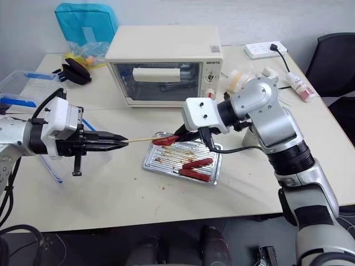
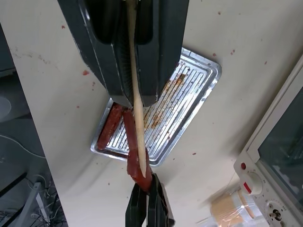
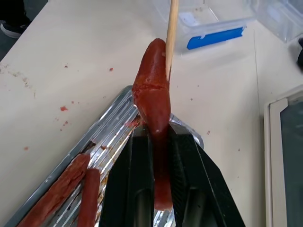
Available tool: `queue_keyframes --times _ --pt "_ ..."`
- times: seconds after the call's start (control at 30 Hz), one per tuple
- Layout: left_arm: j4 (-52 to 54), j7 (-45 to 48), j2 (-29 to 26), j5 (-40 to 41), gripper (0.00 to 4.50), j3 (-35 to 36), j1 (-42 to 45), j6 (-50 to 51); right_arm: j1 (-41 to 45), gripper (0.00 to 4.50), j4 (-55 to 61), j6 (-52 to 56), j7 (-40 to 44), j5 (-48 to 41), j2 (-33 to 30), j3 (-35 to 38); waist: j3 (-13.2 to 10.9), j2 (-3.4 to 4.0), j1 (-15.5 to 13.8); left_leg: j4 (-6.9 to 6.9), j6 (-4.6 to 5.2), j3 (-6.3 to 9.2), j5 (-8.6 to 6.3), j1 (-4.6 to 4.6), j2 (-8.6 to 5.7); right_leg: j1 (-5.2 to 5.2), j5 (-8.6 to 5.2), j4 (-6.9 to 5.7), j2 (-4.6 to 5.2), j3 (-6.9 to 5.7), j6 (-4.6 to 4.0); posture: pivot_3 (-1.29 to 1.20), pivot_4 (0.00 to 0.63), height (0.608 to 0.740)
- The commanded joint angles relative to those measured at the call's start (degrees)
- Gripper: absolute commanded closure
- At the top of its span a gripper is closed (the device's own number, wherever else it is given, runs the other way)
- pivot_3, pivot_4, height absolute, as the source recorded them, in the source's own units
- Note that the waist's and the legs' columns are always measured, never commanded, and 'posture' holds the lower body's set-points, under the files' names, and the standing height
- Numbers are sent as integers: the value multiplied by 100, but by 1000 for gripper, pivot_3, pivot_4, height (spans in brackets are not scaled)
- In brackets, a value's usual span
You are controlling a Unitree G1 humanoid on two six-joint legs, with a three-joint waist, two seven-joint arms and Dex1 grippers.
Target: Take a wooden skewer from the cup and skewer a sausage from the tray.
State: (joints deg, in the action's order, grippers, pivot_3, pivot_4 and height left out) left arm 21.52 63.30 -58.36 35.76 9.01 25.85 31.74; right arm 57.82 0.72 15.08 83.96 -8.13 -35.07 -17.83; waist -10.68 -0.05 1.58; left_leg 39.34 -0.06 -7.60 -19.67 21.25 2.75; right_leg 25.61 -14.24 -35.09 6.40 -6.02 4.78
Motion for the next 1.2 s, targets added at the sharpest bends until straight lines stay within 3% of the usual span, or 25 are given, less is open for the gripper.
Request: queue_keyframes --times 0.03,0.4,1.2 --pt "-42 46 -29 -59 4500 74 68 -105 186 4195 64 -82 -76 -2 1 46 0 0 0 1 0 0 0 1 0 0 0 0 0 0 0 0 150 740" --pt "108 175 -359 80 4500 848 -652 -11 171 4195 -204 -223 -43 45 -198 135 0 0 7 3 0 -1 0 0 2 1 0 -1 -1 1 0 0 150 740" --pt "30 22 -38 -22 4500 201 -53 -78 192 4195 132 -65 -93 -92 -35 56 0 0 -1 8 0 -1 0 1 2 0 0 -5 0 1 0 0 150 740"
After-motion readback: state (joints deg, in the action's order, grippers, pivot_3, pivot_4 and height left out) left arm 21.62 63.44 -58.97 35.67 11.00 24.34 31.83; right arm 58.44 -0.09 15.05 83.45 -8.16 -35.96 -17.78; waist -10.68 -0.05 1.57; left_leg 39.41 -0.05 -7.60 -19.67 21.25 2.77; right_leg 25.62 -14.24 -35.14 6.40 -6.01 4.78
